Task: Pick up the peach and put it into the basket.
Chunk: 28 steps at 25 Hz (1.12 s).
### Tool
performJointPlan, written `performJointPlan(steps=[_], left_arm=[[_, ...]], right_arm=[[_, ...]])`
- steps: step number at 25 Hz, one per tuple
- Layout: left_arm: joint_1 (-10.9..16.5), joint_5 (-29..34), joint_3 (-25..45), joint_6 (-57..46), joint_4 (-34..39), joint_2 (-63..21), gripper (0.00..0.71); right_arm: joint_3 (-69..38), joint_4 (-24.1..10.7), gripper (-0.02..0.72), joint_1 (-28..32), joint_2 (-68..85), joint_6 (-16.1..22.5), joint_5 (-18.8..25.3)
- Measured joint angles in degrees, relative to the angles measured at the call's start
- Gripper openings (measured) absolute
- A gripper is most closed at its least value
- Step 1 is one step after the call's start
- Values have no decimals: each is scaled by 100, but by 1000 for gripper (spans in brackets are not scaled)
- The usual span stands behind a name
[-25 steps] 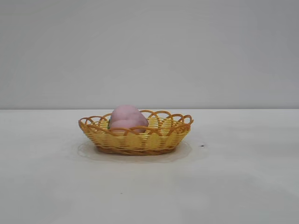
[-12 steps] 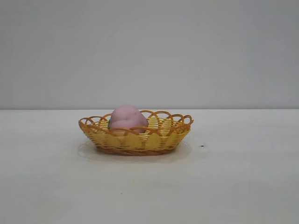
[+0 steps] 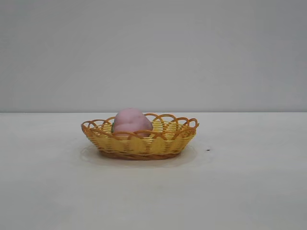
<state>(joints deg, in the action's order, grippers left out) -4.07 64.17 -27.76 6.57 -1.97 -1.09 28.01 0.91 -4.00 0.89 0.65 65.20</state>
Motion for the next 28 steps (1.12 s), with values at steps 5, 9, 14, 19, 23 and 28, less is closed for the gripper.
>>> performJointPlan(steps=[5, 9, 14, 19, 23, 28], left_arm=[[50, 0, 0, 0, 0, 0, 368], [50, 0, 0, 0, 0, 0, 368], [50, 0, 0, 0, 0, 0, 368], [50, 0, 0, 0, 0, 0, 368], [50, 0, 0, 0, 0, 0, 368], [50, 0, 0, 0, 0, 0, 368]], right_arm=[[0, 0, 418, 0, 0, 0, 0], [0, 14, 377, 0, 0, 0, 0], [0, 19, 321, 0, 0, 0, 0], [0, 19, 257, 0, 0, 0, 0], [0, 19, 257, 0, 0, 0, 0], [0, 19, 257, 0, 0, 0, 0]])
